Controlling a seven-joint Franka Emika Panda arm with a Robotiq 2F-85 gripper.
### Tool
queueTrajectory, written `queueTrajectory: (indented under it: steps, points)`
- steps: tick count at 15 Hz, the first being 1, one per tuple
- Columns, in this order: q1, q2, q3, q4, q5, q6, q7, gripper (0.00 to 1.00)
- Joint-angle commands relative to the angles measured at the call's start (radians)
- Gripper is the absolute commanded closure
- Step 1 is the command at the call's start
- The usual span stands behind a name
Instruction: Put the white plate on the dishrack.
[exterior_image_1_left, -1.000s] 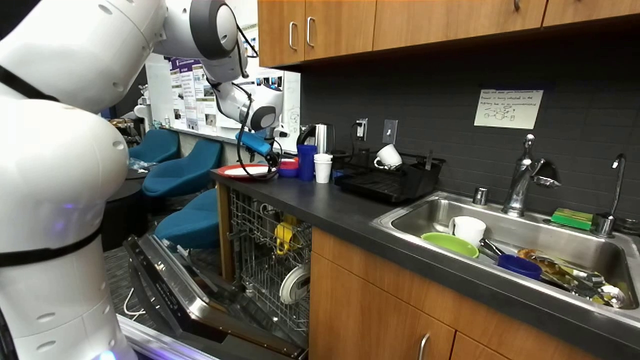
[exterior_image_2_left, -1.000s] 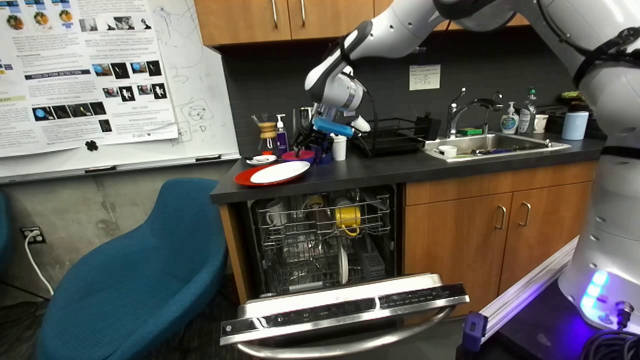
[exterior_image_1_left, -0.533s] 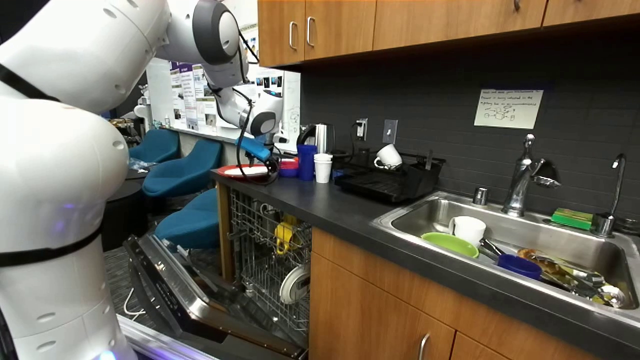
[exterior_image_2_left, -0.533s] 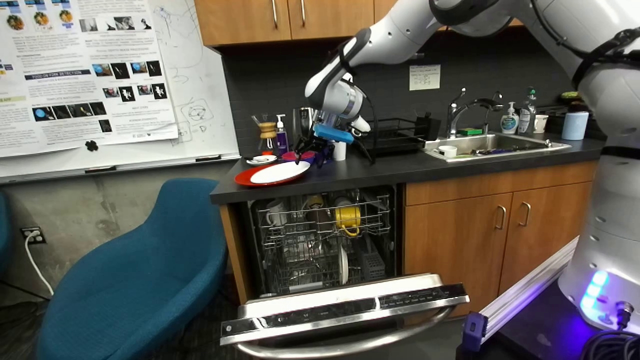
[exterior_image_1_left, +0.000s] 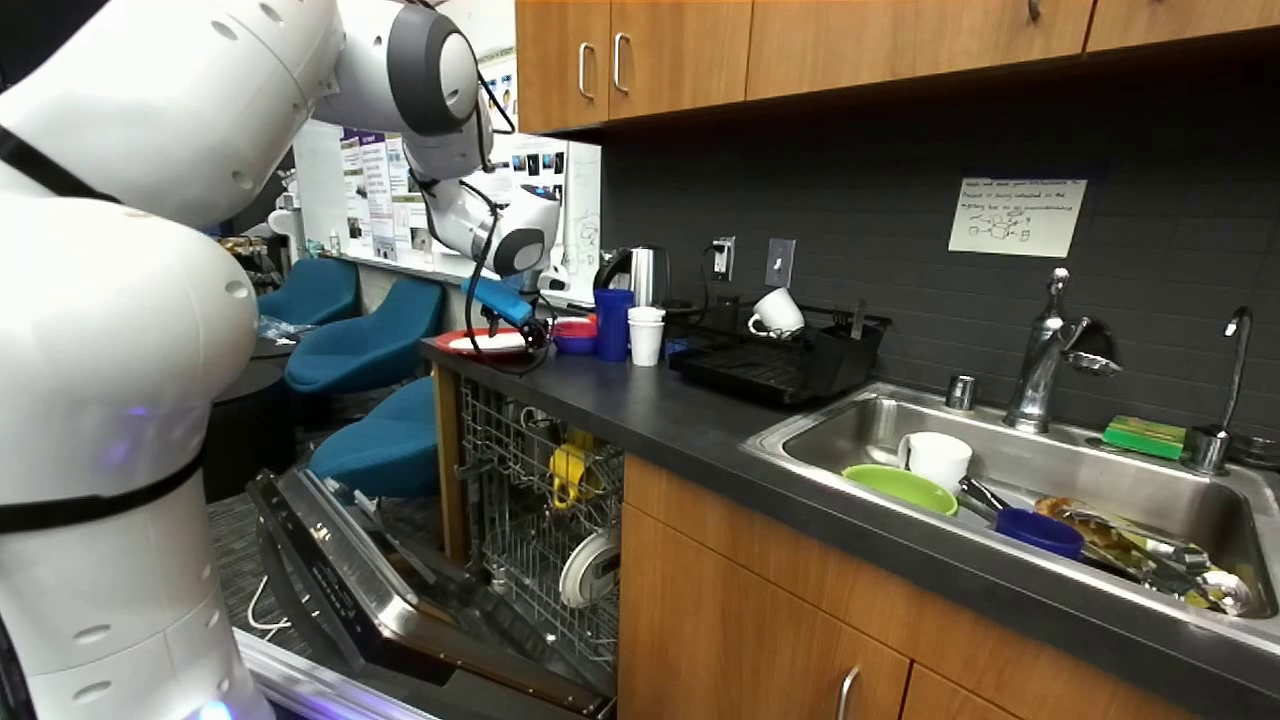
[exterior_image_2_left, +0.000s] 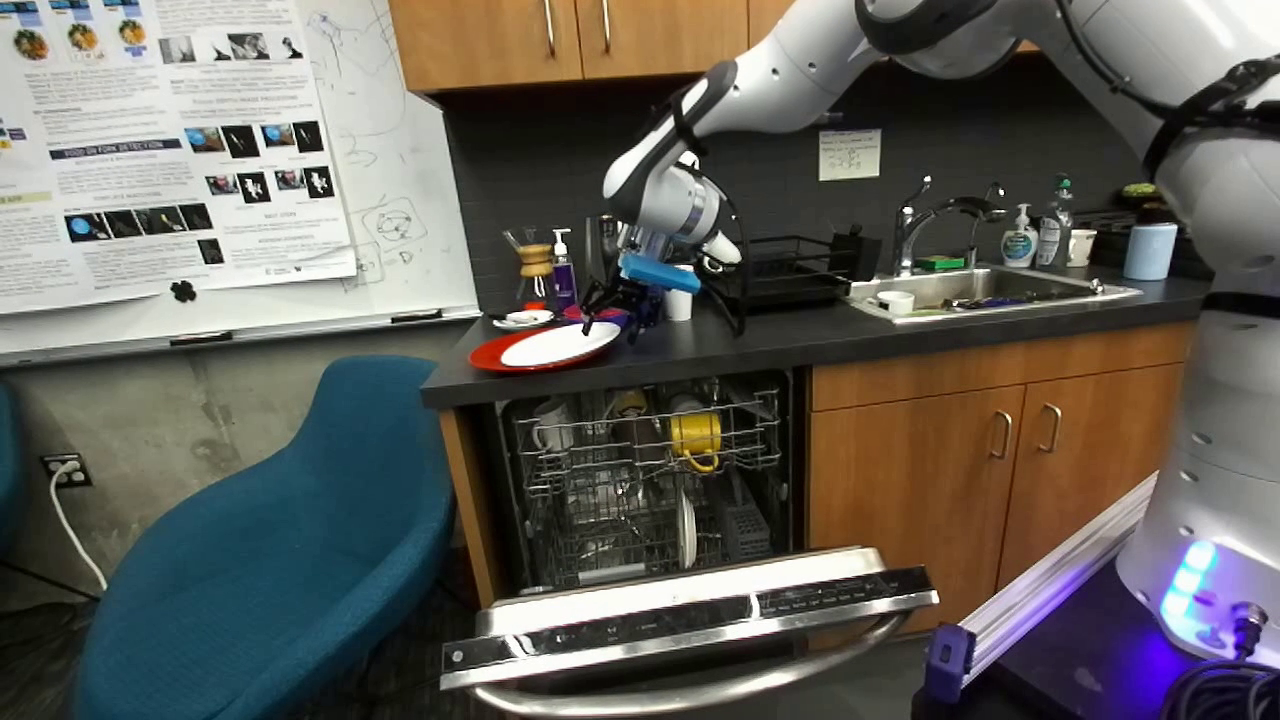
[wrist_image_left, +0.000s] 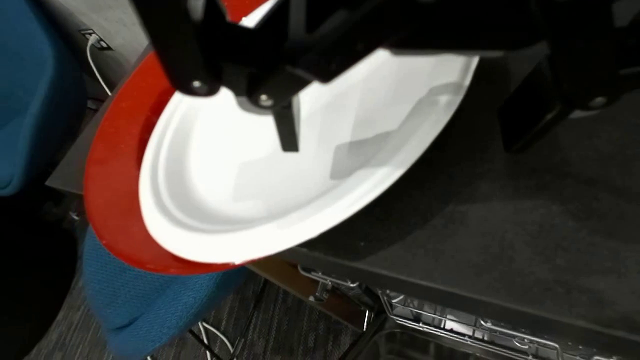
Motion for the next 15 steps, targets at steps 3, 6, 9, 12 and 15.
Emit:
queueTrajectory:
  steps: [3, 6, 9, 12, 15]
  points:
    - [-0.015, 0.018, 0.019, 0.035, 0.013, -0.013, -0.005, 0.27]
    - [-0.02, 0.024, 0.019, 0.044, 0.015, -0.014, -0.005, 0.48]
    - [-0.025, 0.028, 0.017, 0.052, 0.014, -0.014, -0.004, 0.72]
    - [-0.027, 0.02, 0.012, 0.049, 0.007, -0.013, -0.003, 0.93]
    - [-0.031, 0.006, 0.009, 0.054, 0.005, -0.012, -0.003, 0.97]
